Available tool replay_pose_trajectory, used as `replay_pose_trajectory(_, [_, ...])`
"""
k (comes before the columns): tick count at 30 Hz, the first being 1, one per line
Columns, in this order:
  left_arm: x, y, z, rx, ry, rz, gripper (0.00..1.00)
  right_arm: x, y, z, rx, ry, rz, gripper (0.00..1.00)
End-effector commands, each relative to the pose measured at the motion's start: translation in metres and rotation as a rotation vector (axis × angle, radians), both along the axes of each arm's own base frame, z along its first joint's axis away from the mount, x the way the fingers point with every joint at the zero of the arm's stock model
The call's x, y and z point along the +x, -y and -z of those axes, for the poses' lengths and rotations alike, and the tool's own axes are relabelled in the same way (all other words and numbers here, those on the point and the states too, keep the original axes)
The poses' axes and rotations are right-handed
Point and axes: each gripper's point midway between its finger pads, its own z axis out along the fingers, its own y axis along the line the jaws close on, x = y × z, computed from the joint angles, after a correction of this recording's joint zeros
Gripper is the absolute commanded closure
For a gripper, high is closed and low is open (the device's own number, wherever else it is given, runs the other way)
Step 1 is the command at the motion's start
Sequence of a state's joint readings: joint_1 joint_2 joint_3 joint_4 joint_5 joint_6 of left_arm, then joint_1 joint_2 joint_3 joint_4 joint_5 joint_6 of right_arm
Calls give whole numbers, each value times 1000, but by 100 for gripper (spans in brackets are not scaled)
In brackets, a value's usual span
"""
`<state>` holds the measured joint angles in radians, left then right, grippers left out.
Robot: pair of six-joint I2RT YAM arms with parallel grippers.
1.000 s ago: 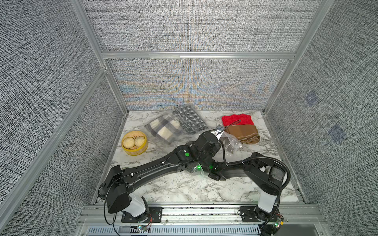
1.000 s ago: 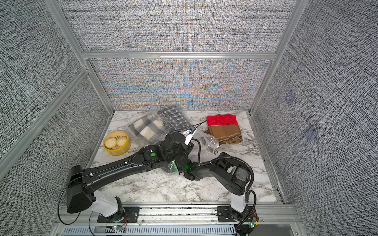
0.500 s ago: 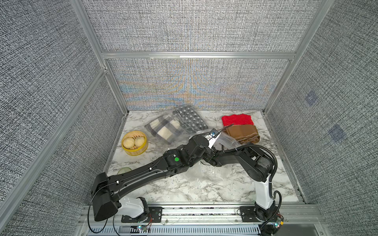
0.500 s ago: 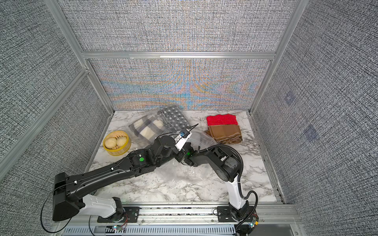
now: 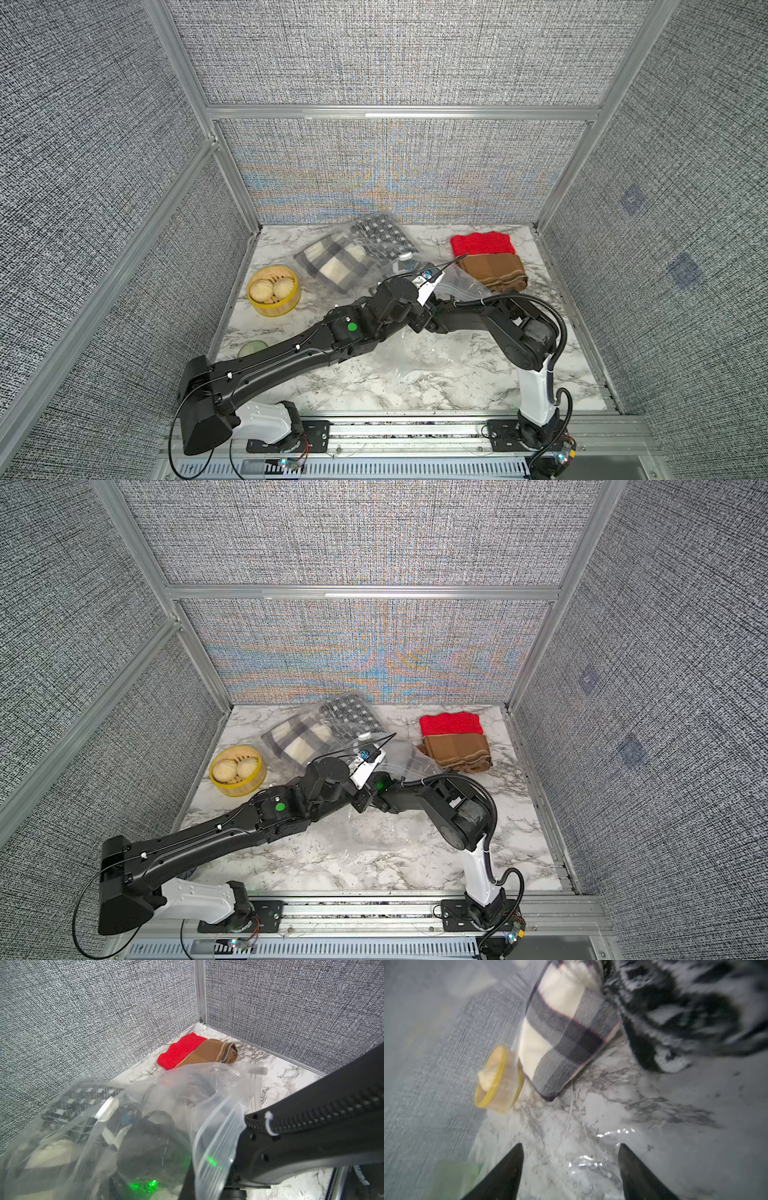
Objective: Take the scarf out of the vacuum bag
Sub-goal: Take out the scarf from the vacuum bag.
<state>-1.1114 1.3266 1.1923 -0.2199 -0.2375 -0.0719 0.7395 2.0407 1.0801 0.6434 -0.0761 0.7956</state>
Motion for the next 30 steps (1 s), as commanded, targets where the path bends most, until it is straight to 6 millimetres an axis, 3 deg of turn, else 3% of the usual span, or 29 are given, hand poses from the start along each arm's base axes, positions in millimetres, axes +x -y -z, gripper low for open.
replay_pose_trajectory(1, [0, 2, -7, -15, 0, 5, 100, 29, 19, -6, 37, 60, 196, 16])
replay_pose_trajectory(8, [-1, 5, -6, -14, -2, 15, 100, 52, 35, 7, 42, 68, 347, 8])
replay_pose_trajectory(23, [-1, 1, -10, -49, -21, -9, 100, 90, 49, 33, -26, 51, 524, 6])
replay_pose_trajectory(25, [-4, 3, -10, -55, -30, 6, 100, 98, 47, 34, 6, 54, 516, 12])
replay_pose_trajectory(30, [-3, 2, -9, -58, -30, 0, 100, 109, 29, 25, 57, 95, 474, 53])
